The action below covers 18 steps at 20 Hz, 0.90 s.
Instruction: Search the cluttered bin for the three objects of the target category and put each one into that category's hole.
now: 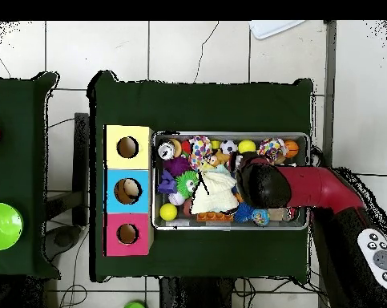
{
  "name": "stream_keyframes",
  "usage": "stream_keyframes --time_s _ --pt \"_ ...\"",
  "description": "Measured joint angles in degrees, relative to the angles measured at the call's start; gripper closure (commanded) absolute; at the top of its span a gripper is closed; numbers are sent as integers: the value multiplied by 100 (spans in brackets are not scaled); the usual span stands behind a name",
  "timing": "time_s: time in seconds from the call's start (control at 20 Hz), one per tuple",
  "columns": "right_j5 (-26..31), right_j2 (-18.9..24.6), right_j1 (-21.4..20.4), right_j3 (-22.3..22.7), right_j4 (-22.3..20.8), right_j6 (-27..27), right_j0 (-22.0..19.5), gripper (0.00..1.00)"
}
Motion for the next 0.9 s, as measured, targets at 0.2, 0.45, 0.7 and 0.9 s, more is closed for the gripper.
stream_keyframes --time_s 0.2,0.45,0.7,0.9 --pt "1 0 149 -148 -242 0 -1 0" --pt "0 7 341 -323 -526 0 -2 0" --pt "0 13 485 -406 -725 0 -11 0" --pt "0 30 604 -470 -873 0 -45 0"
